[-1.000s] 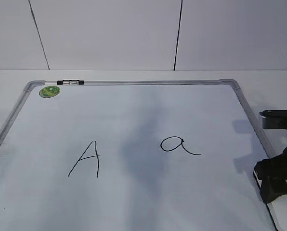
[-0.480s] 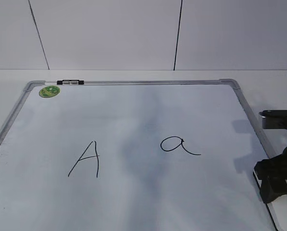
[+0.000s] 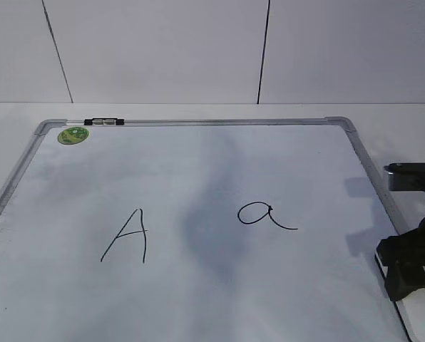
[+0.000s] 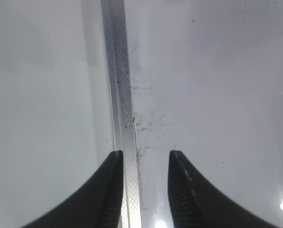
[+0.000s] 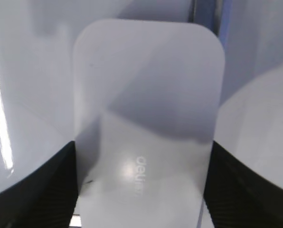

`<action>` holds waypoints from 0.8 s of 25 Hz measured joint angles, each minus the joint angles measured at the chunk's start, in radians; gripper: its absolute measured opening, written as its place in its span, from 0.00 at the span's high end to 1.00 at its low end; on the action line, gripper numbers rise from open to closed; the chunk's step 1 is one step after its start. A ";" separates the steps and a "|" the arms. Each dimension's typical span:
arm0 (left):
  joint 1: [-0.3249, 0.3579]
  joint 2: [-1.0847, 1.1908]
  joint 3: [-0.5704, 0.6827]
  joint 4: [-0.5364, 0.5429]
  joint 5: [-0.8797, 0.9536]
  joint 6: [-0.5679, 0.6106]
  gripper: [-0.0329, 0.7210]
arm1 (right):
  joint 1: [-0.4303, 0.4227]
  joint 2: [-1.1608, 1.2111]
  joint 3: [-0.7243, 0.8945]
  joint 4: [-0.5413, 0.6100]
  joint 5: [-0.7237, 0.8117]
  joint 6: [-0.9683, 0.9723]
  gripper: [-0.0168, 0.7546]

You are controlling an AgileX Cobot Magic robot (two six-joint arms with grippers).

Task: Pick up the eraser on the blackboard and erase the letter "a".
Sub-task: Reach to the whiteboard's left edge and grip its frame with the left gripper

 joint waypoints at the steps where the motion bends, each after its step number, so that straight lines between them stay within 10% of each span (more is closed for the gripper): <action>1: 0.000 0.026 -0.013 0.000 -0.001 0.000 0.64 | 0.000 0.000 0.000 0.000 0.000 0.000 0.21; 20: 0.000 0.274 -0.135 0.035 -0.084 0.012 0.65 | 0.000 0.000 -0.001 0.000 0.004 0.000 0.21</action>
